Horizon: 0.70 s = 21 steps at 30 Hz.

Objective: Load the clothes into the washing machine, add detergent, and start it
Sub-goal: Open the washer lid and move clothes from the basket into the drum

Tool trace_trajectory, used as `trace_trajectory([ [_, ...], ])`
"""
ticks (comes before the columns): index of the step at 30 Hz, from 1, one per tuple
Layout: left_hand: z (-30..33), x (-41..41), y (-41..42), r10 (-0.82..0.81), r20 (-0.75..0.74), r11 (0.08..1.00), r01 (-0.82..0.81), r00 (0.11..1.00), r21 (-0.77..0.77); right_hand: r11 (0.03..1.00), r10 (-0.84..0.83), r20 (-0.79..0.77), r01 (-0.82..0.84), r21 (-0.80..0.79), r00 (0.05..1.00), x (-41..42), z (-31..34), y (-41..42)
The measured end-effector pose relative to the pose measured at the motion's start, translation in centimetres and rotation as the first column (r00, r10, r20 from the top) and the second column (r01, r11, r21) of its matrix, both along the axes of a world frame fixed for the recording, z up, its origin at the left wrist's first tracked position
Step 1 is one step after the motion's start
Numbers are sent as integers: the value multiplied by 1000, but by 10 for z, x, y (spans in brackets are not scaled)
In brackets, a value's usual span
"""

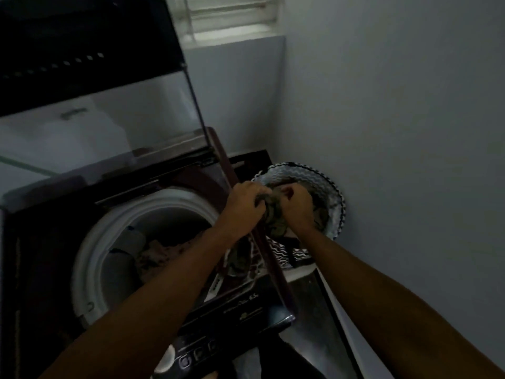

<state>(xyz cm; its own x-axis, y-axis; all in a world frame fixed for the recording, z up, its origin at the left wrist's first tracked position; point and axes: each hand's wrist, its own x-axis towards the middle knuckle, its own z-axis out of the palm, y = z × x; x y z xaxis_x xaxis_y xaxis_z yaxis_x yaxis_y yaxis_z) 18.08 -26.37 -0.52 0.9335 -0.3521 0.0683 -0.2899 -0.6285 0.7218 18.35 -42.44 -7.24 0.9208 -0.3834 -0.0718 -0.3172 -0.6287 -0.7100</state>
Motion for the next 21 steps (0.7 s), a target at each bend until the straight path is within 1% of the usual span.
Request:
trace_trajectory([
  [2, -9, 11, -17, -56, 8, 998, 55, 998, 35, 999, -28, -62, 30, 26, 998, 1, -6, -14],
  [4, -21, 27, -34, -97, -34, 991, 100, 995, 87, 998, -6, -171, 15, 54, 985, 8, -21, -33],
  [6, -31, 40, -42, -131, -103, 977, 146, 986, 153, 996, 65, -295, -43, 79, 953, 15, -39, -45],
  [8, -37, 51, -51, -164, -206, 960, 204, 965, 191, 988, 123, -403, -76, 132, 907, 22, -58, -57],
  [9, -38, 56, -56, -180, -262, 942, 243, 948, 232, 984, 149, -459, -86, 155, 876, 25, -64, -60],
  [11, -45, 66, -63, -219, -382, 875, 354, 898, 330, 972, 217, -542, -129, 196, 812, 30, -76, -65],
  [12, -51, 72, -66, -226, -440, 839, 403, 869, 366, 966, 244, -556, -147, 214, 795, 34, -84, -67],
  [14, -63, 81, -67, -194, -530, 788, 453, 825, 416, 958, 247, -560, -114, 262, 791, 43, -99, -64],
  [16, -73, 85, -67, -165, -544, 771, 451, 823, 450, 950, 270, -560, -123, 286, 783, 49, -113, -60],
  [20, -83, 89, -65, -147, -495, 807, 393, 856, 441, 936, 338, -671, -160, 314, 660, 66, -132, -40],
  [21, -85, 90, -65, -139, -488, 820, 377, 862, 431, 932, 361, -707, -207, 298, 608, 71, -140, -37],
])
